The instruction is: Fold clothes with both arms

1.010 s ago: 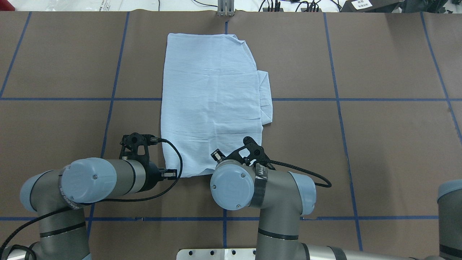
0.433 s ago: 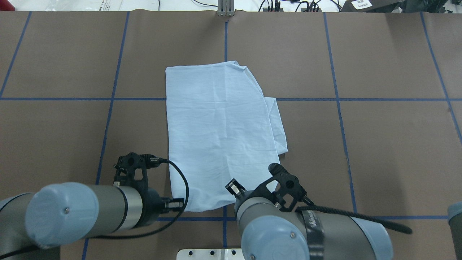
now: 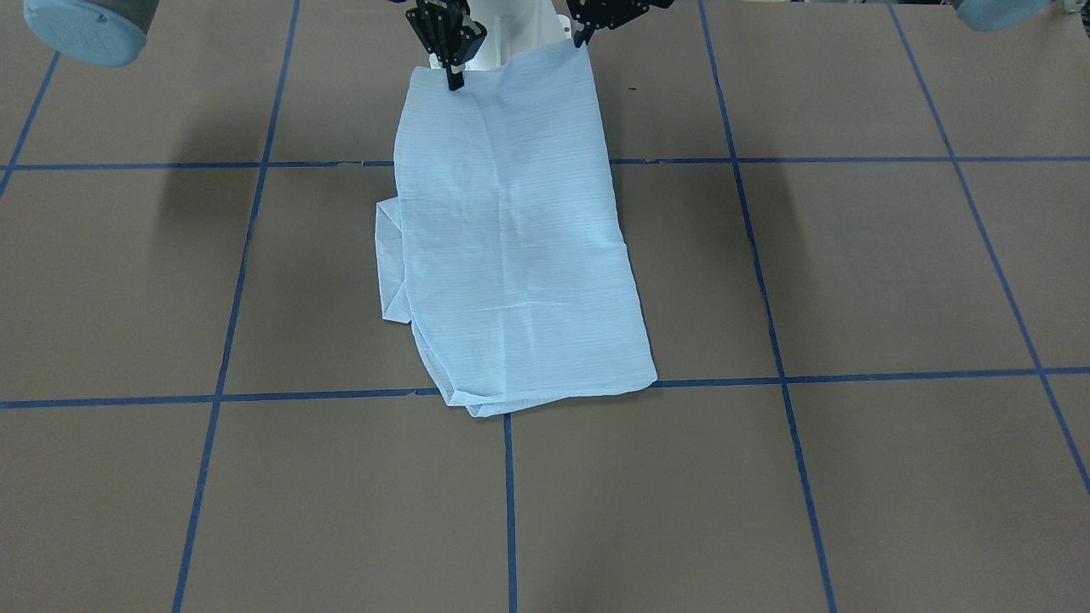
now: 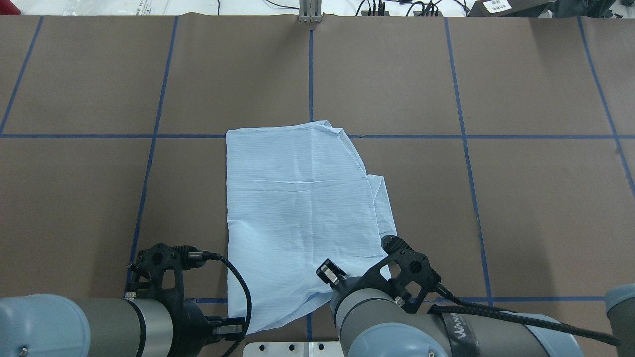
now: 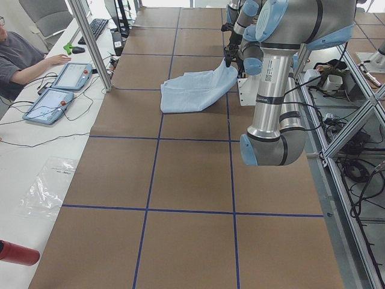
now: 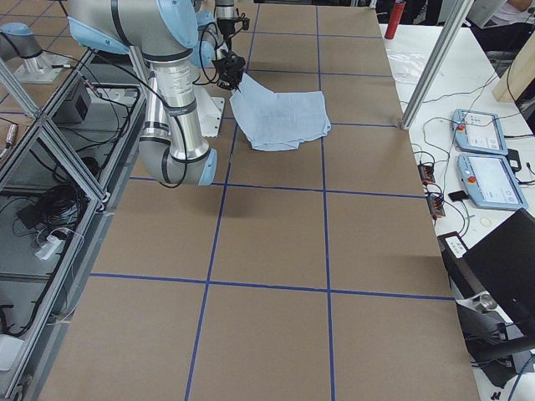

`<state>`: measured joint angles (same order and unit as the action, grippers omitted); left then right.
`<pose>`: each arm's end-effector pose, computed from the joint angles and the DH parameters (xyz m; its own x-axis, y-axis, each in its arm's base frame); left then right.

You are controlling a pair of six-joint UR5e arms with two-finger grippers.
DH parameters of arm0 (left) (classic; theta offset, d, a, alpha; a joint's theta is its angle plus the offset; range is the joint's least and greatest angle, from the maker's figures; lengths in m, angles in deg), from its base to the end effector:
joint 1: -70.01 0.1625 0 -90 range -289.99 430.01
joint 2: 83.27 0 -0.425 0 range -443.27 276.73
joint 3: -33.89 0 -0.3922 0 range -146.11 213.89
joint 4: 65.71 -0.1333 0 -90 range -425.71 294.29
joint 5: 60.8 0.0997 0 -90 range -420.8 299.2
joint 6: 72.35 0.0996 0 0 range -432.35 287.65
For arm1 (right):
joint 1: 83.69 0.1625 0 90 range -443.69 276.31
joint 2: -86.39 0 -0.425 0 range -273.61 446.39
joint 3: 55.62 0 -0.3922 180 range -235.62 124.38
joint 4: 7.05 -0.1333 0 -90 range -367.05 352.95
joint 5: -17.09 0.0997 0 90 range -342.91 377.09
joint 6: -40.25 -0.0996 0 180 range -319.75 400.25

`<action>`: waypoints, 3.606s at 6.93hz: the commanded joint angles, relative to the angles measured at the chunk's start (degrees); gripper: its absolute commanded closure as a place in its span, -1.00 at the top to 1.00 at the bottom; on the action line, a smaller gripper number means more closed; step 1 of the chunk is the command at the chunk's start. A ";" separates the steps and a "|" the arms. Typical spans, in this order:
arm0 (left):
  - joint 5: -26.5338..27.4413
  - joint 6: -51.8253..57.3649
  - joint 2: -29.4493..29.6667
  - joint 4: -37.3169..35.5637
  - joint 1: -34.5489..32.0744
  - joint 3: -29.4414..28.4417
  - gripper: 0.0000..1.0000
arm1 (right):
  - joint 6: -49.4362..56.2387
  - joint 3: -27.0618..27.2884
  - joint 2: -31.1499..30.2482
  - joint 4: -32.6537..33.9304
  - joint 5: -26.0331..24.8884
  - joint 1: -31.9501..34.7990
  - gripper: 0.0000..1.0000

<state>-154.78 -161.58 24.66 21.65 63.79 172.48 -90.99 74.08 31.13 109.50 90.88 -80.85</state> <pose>0.4040 -0.1712 0.1614 0.4382 -0.0343 -0.8982 0.0402 0.9990 -0.0185 -0.4766 -0.1849 0.1241 0.3359 0.6504 0.6812 -0.6328 0.6916 -0.3483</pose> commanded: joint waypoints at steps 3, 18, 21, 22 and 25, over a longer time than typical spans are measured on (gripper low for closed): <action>0.03 2.64 3.93 -1.49 -4.56 -4.61 -1.00 | 6.59 -8.19 3.31 -5.60 0.13 7.68 -1.00; 0.12 30.82 17.85 19.34 -32.18 -50.70 0.98 | 27.23 -55.69 18.08 -38.51 4.16 26.77 0.99; -6.35 35.96 14.62 20.66 -34.20 -46.16 1.00 | 34.80 -55.35 19.14 -37.72 12.94 30.37 1.00; -7.35 36.66 12.24 19.79 -34.29 -41.17 1.00 | 38.47 -54.47 18.44 -36.32 18.27 32.82 1.00; -10.50 46.64 2.31 7.37 -35.60 -22.99 1.00 | 64.93 -35.56 3.74 -23.35 33.82 45.00 1.00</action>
<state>-163.71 -119.63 30.43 35.06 28.95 142.01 -38.06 29.86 42.08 80.98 118.23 -41.48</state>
